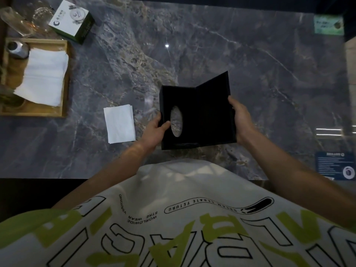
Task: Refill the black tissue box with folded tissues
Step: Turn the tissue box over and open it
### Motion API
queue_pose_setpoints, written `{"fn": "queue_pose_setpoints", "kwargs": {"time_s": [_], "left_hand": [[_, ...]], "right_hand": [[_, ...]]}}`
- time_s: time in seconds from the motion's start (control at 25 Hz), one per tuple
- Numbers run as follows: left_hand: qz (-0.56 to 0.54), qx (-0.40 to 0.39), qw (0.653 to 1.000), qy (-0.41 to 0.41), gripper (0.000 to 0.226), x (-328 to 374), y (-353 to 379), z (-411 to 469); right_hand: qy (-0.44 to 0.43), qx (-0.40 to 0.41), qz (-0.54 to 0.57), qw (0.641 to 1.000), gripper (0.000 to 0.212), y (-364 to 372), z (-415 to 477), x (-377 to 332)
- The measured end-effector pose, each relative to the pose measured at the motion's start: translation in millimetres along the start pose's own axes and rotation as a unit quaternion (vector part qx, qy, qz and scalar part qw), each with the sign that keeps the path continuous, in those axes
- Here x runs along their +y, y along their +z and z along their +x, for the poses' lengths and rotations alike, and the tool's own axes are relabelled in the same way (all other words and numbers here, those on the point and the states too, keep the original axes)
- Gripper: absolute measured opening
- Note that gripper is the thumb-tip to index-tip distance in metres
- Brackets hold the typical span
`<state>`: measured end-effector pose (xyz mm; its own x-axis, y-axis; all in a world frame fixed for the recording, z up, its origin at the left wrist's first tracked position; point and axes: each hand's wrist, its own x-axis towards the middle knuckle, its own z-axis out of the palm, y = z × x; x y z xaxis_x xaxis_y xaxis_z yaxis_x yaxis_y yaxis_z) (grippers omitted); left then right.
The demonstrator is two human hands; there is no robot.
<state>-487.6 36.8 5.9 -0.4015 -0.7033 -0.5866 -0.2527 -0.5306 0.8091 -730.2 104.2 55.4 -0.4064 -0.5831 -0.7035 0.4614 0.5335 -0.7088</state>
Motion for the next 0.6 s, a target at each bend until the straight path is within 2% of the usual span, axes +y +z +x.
{"fn": "queue_pose_setpoints", "kwargs": {"time_s": [0.24, 0.32, 0.44, 0.52, 0.6], "left_hand": [[0.045, 0.009, 0.999, -0.007, 0.041, -18.8, -1.6, 4.3], [0.066, 0.017, 0.998, -0.007, 0.039, -23.5, -6.6, 5.1], [0.076, 0.011, 0.997, 0.009, 0.042, -21.1, -10.8, 2.0], [0.077, 0.0, 0.997, 0.022, 0.044, -19.8, -12.1, 0.3], [0.074, -0.007, 0.997, 0.035, 0.046, -20.2, -13.5, -1.2]], "right_hand": [[-0.063, 0.011, -0.055, 0.996, 0.027, -12.4, 6.0, 8.1], [-0.111, 0.04, -0.107, 0.987, 0.029, -16.3, 9.5, 13.3], [-0.158, 0.076, -0.201, 0.964, 0.013, -18.1, 13.6, 22.2], [-0.184, 0.091, -0.329, 0.922, 0.045, -17.0, 11.8, 26.1], [-0.214, 0.066, -0.479, 0.849, 0.063, -14.1, 8.0, 32.3]]}}
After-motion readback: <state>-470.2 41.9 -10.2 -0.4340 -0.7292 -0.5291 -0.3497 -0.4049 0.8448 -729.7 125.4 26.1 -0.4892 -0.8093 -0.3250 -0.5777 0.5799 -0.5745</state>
